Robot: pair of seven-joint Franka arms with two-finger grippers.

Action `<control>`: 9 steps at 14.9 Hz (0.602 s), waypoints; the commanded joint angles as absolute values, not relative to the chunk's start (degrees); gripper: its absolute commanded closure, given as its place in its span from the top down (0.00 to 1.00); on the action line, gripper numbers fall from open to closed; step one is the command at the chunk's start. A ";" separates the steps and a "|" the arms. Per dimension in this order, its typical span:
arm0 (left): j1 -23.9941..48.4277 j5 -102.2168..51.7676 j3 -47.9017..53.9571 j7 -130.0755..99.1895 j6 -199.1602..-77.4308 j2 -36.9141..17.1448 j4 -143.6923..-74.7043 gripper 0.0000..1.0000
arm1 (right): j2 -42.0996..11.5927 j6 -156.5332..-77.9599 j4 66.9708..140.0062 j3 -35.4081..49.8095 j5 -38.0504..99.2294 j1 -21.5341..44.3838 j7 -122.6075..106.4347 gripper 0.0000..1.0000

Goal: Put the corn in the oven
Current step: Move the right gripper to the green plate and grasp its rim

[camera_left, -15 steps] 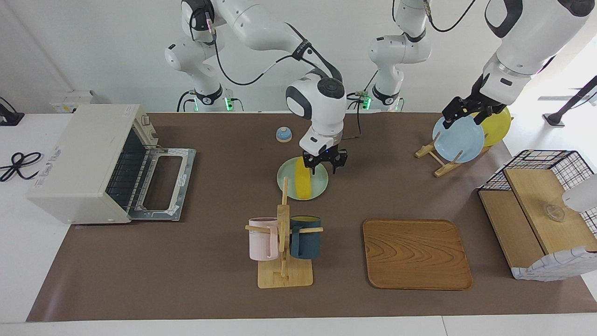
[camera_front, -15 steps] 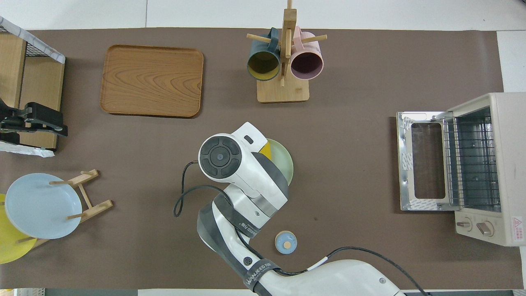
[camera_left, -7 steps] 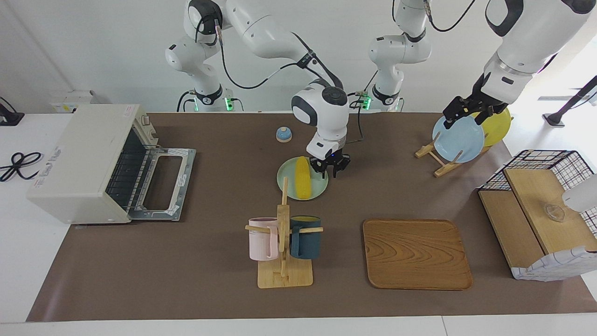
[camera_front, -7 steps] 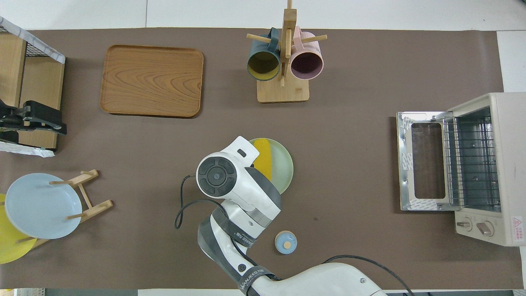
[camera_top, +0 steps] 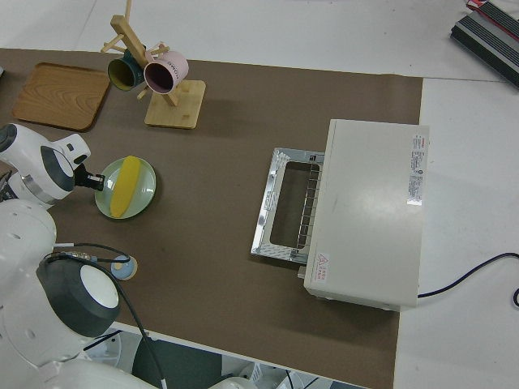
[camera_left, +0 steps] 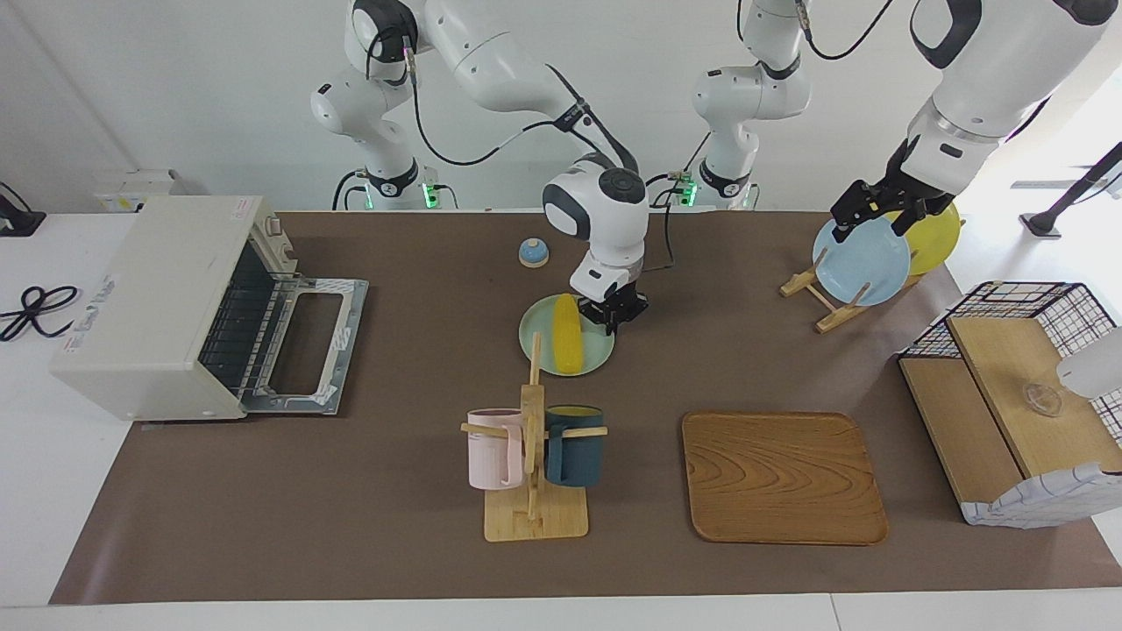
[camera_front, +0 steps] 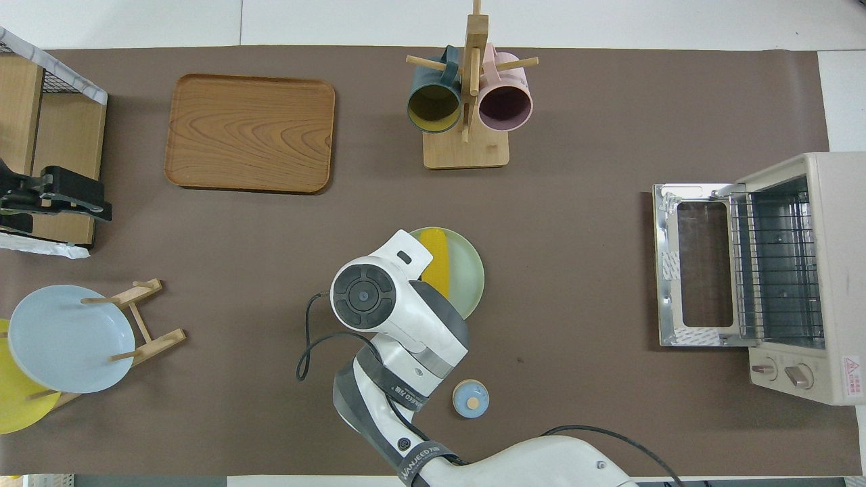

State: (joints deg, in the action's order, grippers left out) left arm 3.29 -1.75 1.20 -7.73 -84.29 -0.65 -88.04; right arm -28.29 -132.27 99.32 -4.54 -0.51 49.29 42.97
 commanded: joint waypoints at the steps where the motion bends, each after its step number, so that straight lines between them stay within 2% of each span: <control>1: 3.16 -2.28 1.32 -6.50 -85.08 -0.44 -88.07 1.00 | -27.33 -125.99 96.44 -4.66 -5.25 48.96 42.89 0.00; 5: 3.16 -2.29 1.32 -6.59 -85.17 -0.35 -88.33 1.00 | -27.78 -112.09 87.81 -5.01 -8.79 47.82 40.61 0.00; 9: 3.16 -2.29 1.23 -6.86 -84.99 -0.26 -88.59 1.00 | -22.25 -105.83 90.17 -5.62 -10.90 41.85 35.53 0.00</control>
State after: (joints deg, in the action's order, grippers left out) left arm 3.29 -1.75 1.28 -7.36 -84.41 -0.65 -88.05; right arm -25.51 -108.37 88.54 -5.96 -9.54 45.58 39.51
